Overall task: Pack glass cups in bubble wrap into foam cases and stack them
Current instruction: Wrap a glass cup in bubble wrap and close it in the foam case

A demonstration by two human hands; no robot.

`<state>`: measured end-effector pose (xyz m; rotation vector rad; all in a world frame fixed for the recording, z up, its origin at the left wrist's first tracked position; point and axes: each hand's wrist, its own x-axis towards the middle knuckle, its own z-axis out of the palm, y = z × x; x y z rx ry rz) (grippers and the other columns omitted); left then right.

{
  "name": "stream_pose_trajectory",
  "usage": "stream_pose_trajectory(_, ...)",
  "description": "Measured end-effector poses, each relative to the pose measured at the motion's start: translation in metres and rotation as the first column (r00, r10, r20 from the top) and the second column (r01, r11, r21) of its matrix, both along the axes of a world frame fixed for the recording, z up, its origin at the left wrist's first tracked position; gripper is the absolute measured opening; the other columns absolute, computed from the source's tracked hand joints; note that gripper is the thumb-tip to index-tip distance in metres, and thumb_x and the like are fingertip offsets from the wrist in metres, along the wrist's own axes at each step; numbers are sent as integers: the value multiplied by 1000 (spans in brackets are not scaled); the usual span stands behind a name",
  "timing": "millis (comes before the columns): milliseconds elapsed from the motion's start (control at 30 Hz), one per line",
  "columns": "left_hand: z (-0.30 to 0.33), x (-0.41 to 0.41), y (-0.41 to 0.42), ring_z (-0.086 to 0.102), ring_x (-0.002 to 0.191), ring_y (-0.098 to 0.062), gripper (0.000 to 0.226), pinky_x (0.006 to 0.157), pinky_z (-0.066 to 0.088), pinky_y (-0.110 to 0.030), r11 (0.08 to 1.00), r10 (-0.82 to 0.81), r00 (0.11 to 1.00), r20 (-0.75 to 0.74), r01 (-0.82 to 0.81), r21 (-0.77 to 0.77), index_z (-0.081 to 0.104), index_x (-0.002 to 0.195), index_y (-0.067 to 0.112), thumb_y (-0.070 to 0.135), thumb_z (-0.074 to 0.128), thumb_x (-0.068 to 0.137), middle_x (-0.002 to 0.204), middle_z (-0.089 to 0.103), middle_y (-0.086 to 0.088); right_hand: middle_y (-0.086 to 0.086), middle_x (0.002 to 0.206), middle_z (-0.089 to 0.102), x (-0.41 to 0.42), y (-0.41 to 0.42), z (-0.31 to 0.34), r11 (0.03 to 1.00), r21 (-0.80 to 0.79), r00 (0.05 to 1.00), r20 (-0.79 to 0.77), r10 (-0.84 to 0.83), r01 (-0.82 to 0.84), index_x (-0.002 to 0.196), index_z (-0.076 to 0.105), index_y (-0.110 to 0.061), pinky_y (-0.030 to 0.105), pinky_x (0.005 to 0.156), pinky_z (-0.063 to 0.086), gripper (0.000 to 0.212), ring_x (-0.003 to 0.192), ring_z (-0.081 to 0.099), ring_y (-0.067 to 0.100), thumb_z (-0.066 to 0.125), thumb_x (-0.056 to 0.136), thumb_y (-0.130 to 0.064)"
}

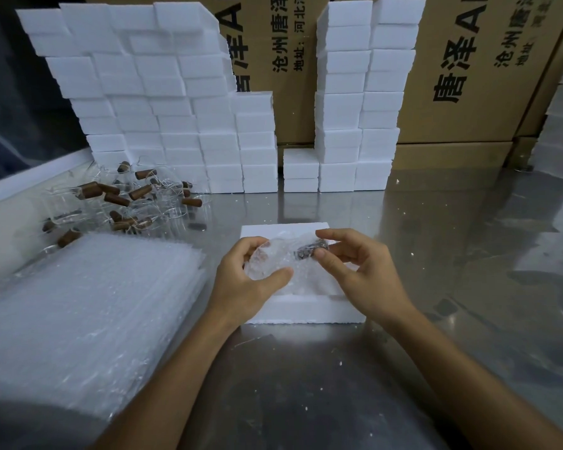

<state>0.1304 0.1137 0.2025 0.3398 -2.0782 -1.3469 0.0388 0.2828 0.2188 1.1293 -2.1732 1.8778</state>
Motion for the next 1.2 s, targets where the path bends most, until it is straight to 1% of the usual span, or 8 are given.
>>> stream_pose_trajectory(200,-3,1,-2,58,102,-5,53,82,45,-12,992,0,999,37,5,-123,61,109,28,36,76,58,112,62,8,-4,75,75,-5,4,0,988,152,985,166,-40,14,91,74,-27,16,61,49,9,70,69,7,77,84,-23)
stream_pose_trajectory(367,-5,0,-2,58,106,-9,59,88,46,-18,984,28,999,47,-19,-180,64,112,24,38,77,57,113,60,8,-1,82,76,-13,10,-2,974,225,983,169,-70,31,94,76,-22,27,68,58,12,75,72,15,79,83,-22)
stream_pose_trajectory(500,-6,0,-1,57,108,-11,70,94,49,-29,978,66,994,81,-48,-204,65,120,21,48,76,56,113,58,9,-4,82,75,-16,9,-6,958,277,988,107,-108,75,96,76,-21,20,65,54,13,69,69,6,77,84,-22)
stream_pose_trajectory(667,-10,-4,4,48,111,-9,77,91,36,-13,958,110,989,102,-78,-276,60,131,21,49,84,65,112,55,9,-10,84,72,-19,12,-11,950,285,992,-35,-124,129,99,74,-24,7,67,47,12,75,64,1,73,87,-20)
stream_pose_trajectory(767,-9,-6,7,46,110,-11,73,91,36,-17,950,142,986,88,-110,-293,60,130,20,47,85,67,108,53,9,-11,88,72,-19,11,-16,949,271,986,-87,-142,161,103,74,-22,3,71,43,15,79,64,-1,72,88,-18)
stream_pose_trajectory(933,-8,-6,12,48,114,-13,73,99,44,-29,947,180,981,73,-153,-284,63,126,19,47,88,64,112,55,7,-14,90,71,-19,9,-20,944,268,976,-151,-158,194,108,74,-23,5,74,43,18,80,63,0,70,90,-20)
stream_pose_trajectory(1100,-8,-8,12,43,115,-9,76,92,36,-18,951,187,980,74,-162,-264,63,127,21,50,87,61,112,49,12,-14,91,72,-21,8,-21,944,265,975,-157,-158,196,107,74,-24,5,73,43,18,79,63,0,69,90,-19)
stream_pose_trajectory(1200,-8,-8,10,45,116,-10,78,94,38,-19,962,157,984,90,-131,-240,61,129,21,49,88,61,113,49,11,-16,89,71,-21,9,-22,948,249,975,-150,-164,198,104,74,-24,5,71,43,16,77,63,1,70,89,-19)
